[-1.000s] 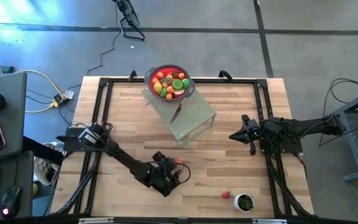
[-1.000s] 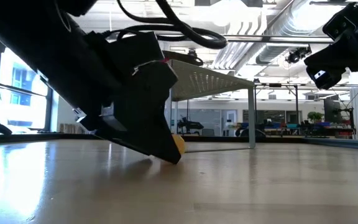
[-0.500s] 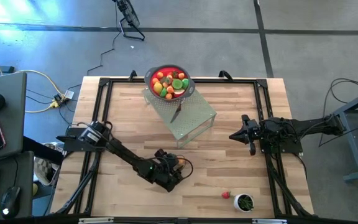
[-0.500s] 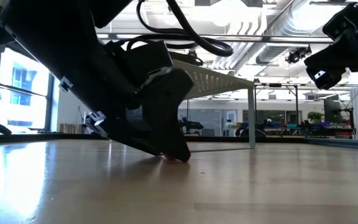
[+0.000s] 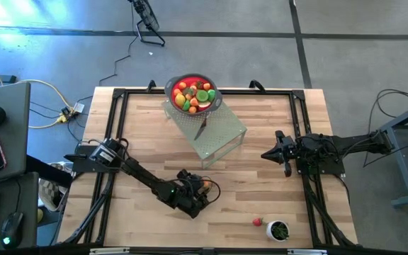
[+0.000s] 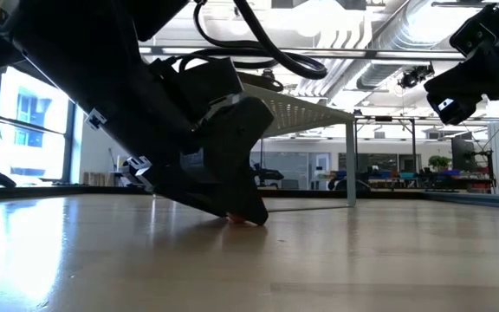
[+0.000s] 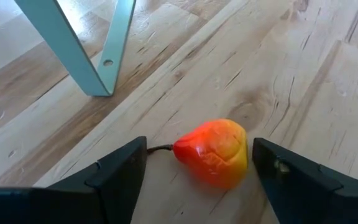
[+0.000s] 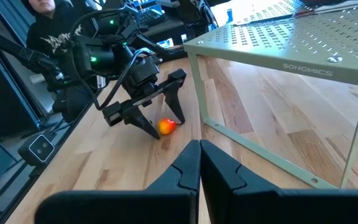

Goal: Pick & Place Fruit
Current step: Put the orange pear into the red strainer on the shelf

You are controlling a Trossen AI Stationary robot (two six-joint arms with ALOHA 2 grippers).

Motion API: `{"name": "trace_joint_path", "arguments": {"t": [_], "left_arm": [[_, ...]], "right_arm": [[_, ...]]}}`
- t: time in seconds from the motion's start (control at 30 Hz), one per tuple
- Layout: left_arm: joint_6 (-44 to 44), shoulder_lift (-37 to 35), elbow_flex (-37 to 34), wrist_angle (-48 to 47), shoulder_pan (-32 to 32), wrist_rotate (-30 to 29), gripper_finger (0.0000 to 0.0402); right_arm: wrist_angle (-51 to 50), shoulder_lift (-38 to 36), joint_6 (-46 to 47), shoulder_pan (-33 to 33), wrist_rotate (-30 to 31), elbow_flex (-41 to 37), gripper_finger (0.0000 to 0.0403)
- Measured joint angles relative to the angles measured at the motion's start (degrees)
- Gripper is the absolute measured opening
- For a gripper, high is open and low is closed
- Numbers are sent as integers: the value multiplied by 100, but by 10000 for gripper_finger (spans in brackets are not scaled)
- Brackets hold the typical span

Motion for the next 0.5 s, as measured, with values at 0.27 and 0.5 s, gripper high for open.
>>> {"name": "trace_joint_path", "arguments": {"t": [0.27, 0.5], "left_arm": [[9, 17, -7, 139, 11, -52, 223], [7, 17, -7, 147, 13, -49, 186]], "right_arm": [[-4, 0, 0, 1, -1, 0, 3], [-91, 0, 8, 1, -1, 0, 3]]}}
